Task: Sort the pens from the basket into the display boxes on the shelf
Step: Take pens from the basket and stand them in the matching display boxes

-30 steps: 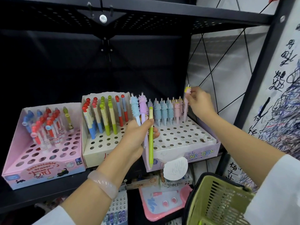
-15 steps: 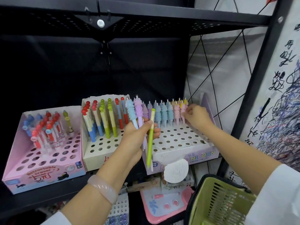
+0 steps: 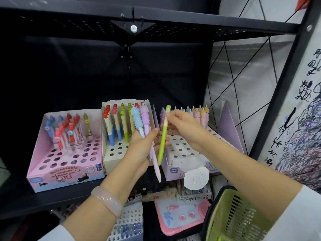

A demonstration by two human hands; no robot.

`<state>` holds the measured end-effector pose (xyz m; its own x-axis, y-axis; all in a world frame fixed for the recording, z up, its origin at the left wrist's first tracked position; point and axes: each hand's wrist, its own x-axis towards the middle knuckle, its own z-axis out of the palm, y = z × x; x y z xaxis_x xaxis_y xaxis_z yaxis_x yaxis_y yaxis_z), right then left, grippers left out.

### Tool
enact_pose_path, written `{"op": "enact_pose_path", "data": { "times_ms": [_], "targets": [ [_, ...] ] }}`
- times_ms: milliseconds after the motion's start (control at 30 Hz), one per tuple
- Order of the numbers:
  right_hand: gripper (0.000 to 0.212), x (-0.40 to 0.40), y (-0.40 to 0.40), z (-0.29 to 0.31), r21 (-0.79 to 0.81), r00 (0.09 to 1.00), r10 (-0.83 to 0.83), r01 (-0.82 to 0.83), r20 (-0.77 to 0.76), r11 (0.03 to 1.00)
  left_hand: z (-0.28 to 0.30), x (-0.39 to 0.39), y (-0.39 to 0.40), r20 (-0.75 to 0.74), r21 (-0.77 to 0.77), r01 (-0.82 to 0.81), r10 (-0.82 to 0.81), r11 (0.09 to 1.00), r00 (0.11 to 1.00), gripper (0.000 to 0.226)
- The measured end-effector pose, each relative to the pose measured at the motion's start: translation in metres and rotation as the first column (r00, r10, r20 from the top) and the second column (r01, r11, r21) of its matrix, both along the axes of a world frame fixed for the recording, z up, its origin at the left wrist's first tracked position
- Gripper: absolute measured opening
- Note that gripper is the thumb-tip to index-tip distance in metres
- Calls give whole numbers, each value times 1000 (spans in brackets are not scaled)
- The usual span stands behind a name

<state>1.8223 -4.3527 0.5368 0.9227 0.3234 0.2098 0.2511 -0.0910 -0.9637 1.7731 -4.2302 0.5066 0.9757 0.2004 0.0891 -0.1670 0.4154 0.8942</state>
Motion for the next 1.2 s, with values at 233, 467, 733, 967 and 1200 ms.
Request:
{"op": "enact_pose_path", "data": {
  "times_ms": [233, 467, 733, 967, 1200],
  "targets": [
    [11, 9, 36, 24, 106, 940, -269, 252, 212, 962, -7, -15, 52, -4, 39, -87, 87, 995, 996, 6],
    [8, 8, 82, 6, -81, 862, -227, 293, 453, 953, -15, -29, 98, -13, 30, -177, 178, 984, 984, 17],
    [15, 4, 106, -16, -430, 832, -9, 296, 555, 853, -23, -34, 117, -4, 82, -174, 175, 981, 985, 14],
    [22, -2, 102, -24, -665, 885, 113, 250, 451, 703, -22, -37, 112, 43, 54, -144, 142, 988, 989, 16],
    [21, -26, 97, -13, -398, 939, 59, 87, 340, 913, -14, -40, 98, 117, 27, -123, 119, 992, 986, 18]
  ]
}}
